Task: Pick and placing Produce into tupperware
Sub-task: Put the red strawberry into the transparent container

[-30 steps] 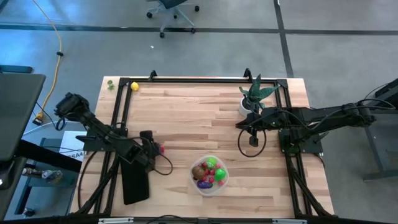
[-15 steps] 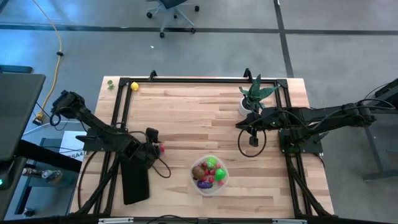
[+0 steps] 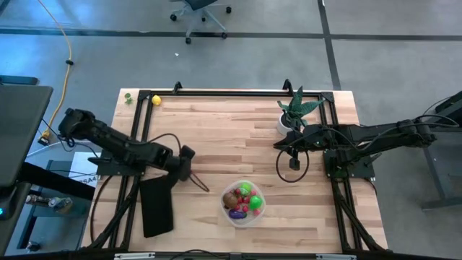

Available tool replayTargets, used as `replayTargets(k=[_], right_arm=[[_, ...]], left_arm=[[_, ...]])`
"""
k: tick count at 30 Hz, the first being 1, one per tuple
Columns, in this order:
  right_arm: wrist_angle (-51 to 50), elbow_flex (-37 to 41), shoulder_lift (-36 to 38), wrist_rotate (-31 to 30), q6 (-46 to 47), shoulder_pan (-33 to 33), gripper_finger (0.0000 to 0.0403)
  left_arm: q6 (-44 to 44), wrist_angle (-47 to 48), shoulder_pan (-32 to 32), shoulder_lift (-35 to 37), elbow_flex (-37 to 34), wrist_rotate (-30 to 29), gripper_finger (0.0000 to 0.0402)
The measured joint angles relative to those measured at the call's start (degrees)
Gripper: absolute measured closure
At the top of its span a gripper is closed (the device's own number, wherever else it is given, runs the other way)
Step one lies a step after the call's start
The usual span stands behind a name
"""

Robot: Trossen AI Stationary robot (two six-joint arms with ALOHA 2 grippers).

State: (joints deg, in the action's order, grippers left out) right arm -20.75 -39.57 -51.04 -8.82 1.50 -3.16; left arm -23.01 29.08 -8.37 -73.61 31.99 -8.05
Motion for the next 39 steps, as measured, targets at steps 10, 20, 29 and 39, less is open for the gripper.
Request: replayTargets(k=[10, 20, 29, 39], right_arm=[[0.0, 0.0, 0.0, 0.0, 0.0, 0.0, 0.0377], [0.0, 0.0, 0.0, 0.0, 0.0, 0.0, 0.0377], [0.0, 0.0, 0.0, 0.0, 0.0, 0.0, 0.0377], [0.0, 0.0, 0.0, 0.0, 0.0, 0.0, 0.0377]], left_arm=[[-5.5, -1.5, 4.4, -3.1, 0.0, 7.3, 0.019], [-6.2, -2.0, 4.4, -6.1, 0.5, 8.7, 0.019], [-4.9, -0.7, 4.3, -6.3, 2.0, 7.0, 0.0242], [-1.4, -2.0, 4.2, -6.3, 2.1, 6.1, 0.0264]])
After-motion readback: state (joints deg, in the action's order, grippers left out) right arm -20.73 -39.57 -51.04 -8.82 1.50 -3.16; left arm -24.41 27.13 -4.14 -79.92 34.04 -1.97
